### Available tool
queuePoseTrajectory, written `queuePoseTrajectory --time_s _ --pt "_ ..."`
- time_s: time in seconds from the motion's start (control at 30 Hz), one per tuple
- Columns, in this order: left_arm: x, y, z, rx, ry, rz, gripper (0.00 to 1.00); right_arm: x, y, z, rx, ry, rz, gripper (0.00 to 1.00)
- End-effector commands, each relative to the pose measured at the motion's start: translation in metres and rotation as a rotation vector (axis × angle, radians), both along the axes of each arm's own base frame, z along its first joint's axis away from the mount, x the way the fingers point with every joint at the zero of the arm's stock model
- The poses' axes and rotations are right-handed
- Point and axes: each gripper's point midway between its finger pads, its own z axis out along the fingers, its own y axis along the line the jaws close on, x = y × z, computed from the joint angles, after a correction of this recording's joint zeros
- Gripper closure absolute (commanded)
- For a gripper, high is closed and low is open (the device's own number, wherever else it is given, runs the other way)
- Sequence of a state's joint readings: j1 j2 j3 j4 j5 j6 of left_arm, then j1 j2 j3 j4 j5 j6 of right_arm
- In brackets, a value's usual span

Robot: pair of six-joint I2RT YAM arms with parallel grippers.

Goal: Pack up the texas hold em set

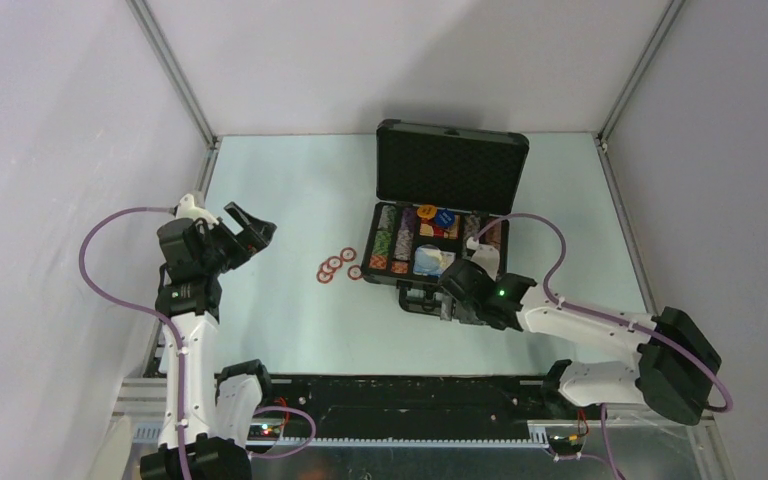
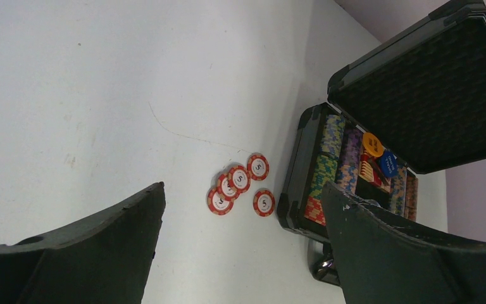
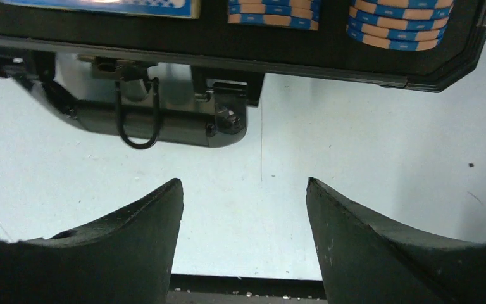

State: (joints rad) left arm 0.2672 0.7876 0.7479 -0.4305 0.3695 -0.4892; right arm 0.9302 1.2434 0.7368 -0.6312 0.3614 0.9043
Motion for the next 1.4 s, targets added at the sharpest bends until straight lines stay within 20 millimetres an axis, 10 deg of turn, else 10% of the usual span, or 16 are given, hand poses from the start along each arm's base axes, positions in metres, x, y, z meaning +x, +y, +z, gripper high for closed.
queuePoseTrajectory --time_s 0.0,0.43,0.8,1.07,1.37 --pt "0.002 0.004 0.002 0.011 -0.019 0.012 0.03 0.009 0.008 0.042 0.011 -0.105 0.041 0.24" --pt "0.002 0.008 0.003 0.027 -0.025 0.030 0.03 0.063 0.147 0.133 0.178 -0.249 0.375 0.23" --pt "0.000 0.005 0.006 0.020 -0.036 0.020 0.03 0.107 0.268 0.095 0.120 -0.165 0.551 0.27" --pt "-0.001 0.003 0.007 0.017 -0.041 0.012 0.03 0.135 0.276 0.033 0.047 -0.087 0.466 0.27" --pt "-0.001 0.003 0.008 0.015 -0.043 0.011 0.03 0.175 0.217 0.003 -0.107 -0.038 0.231 0.27"
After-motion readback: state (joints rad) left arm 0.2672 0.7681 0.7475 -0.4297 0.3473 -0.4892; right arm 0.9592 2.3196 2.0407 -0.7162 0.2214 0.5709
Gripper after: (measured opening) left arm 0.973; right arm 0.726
